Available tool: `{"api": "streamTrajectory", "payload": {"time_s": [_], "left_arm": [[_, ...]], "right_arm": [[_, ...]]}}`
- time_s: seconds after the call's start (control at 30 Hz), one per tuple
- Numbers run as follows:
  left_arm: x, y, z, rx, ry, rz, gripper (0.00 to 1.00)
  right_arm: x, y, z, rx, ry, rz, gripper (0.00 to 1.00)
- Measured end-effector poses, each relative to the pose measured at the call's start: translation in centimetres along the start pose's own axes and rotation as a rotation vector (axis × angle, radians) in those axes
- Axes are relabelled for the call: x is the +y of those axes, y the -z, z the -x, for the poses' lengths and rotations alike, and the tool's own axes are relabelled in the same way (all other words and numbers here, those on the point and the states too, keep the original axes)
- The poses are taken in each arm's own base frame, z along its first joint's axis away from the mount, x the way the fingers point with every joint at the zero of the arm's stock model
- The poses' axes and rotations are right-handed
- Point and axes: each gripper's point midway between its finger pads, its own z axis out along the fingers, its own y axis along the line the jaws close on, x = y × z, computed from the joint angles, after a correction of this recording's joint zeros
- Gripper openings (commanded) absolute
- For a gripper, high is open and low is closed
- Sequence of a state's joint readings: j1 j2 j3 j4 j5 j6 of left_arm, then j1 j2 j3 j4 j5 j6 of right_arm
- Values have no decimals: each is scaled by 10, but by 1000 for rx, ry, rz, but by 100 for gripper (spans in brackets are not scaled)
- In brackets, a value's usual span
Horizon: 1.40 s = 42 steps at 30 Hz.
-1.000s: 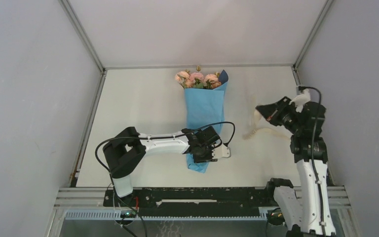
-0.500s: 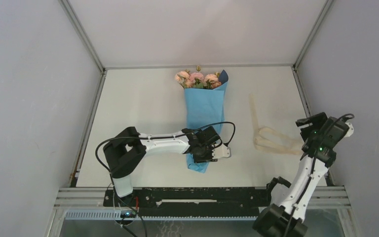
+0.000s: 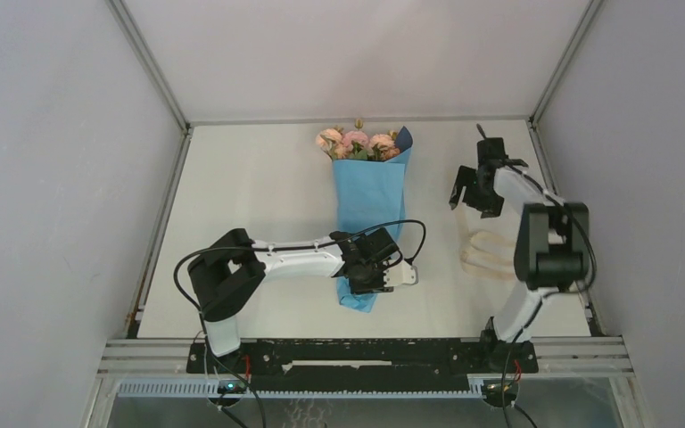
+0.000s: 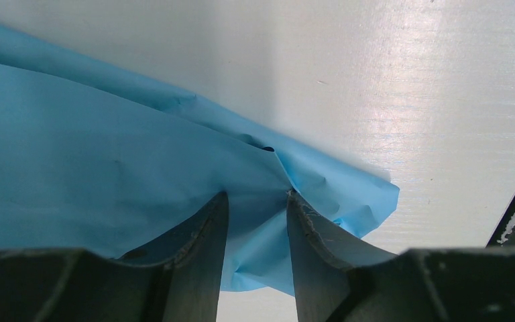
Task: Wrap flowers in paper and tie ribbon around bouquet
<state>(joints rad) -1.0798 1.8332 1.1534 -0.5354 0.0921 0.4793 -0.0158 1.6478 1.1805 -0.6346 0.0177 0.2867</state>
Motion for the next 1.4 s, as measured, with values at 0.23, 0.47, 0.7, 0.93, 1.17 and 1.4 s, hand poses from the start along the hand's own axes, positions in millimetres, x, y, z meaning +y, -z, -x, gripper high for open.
{"api": "streamTrajectory", "payload": {"time_s": [0.23, 0.47, 0.7, 0.93, 1.17, 1.4], "left_arm": [[0, 0, 0, 2, 0, 0, 45], [0, 0, 0, 2, 1, -1, 45], [0, -1, -1, 6, 1, -2, 45], [0, -1, 0, 5, 1, -2, 45], [0, 0, 0, 6, 1, -3, 45], [0, -1, 0, 8, 1, -3, 45]], "right_arm": [[-3, -70, -4, 194, 140, -54, 53], [15, -76, -3, 208, 213, 8, 0], [51, -39, -78, 338, 325, 174, 0], [87, 31, -163, 471, 431, 282, 75], [101, 64, -116, 201, 351, 368, 100], [160, 37, -67, 26, 207, 610, 100]]}}
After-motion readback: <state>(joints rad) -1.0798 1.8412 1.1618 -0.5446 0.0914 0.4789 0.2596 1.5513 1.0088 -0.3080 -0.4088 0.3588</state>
